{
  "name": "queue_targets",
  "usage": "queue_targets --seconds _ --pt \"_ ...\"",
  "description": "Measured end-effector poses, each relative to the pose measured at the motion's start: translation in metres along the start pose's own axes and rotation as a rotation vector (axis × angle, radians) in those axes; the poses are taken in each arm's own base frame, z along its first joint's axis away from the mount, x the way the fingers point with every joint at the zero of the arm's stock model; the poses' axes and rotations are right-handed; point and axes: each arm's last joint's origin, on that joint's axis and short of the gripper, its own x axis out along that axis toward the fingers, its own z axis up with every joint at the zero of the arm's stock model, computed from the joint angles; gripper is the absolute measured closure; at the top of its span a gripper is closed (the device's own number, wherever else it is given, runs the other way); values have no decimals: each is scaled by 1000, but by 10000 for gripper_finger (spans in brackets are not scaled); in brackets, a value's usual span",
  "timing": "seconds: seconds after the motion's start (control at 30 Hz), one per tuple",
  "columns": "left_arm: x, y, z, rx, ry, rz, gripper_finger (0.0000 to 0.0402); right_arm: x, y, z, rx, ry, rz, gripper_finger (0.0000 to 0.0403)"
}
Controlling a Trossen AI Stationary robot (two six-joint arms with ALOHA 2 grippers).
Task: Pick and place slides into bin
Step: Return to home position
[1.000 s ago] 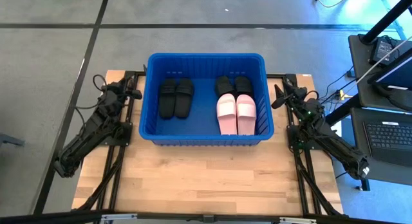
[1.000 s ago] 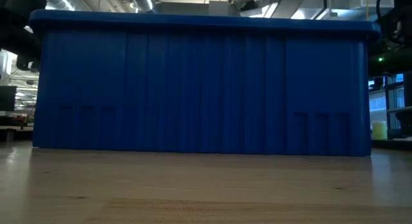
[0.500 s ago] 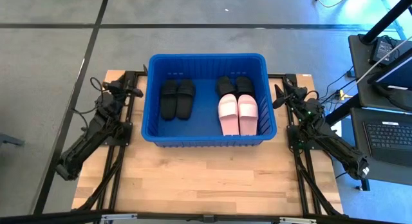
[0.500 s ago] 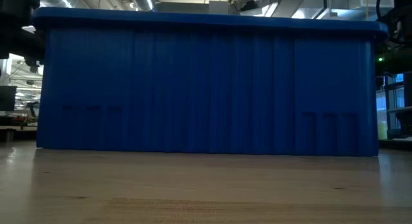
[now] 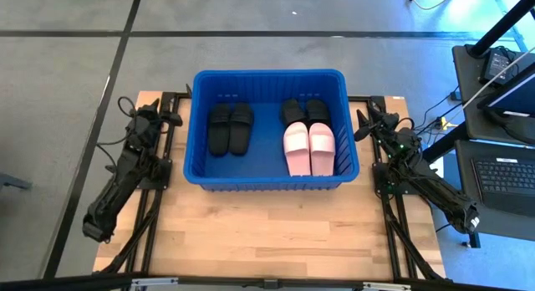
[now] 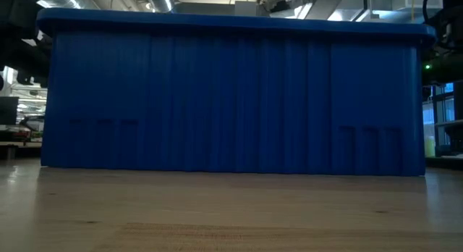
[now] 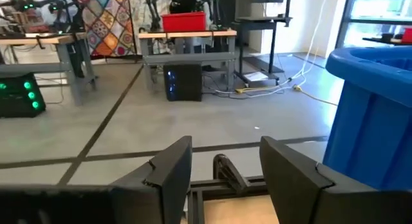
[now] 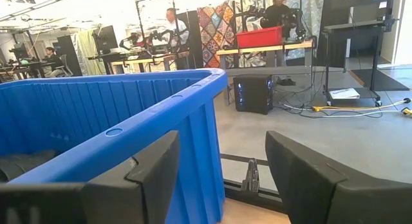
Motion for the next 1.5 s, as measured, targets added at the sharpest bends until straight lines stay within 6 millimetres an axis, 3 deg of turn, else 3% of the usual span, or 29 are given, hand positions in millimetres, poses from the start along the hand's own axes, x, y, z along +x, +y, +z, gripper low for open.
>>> queue_targets --seconds 0.43,1.0,1.27,1.5 --pt "0 0 0 6 -2 6 224 0 0 0 -159 3 0 171" --pt "0 0 0 6 -3 7 224 0 0 0 -156 3 0 171" --pt "0 0 0 6 -3 7 224 0 0 0 -33 3 -1 171" --pt "0 0 0 6 -3 7 224 0 0 0 -80 3 0 171"
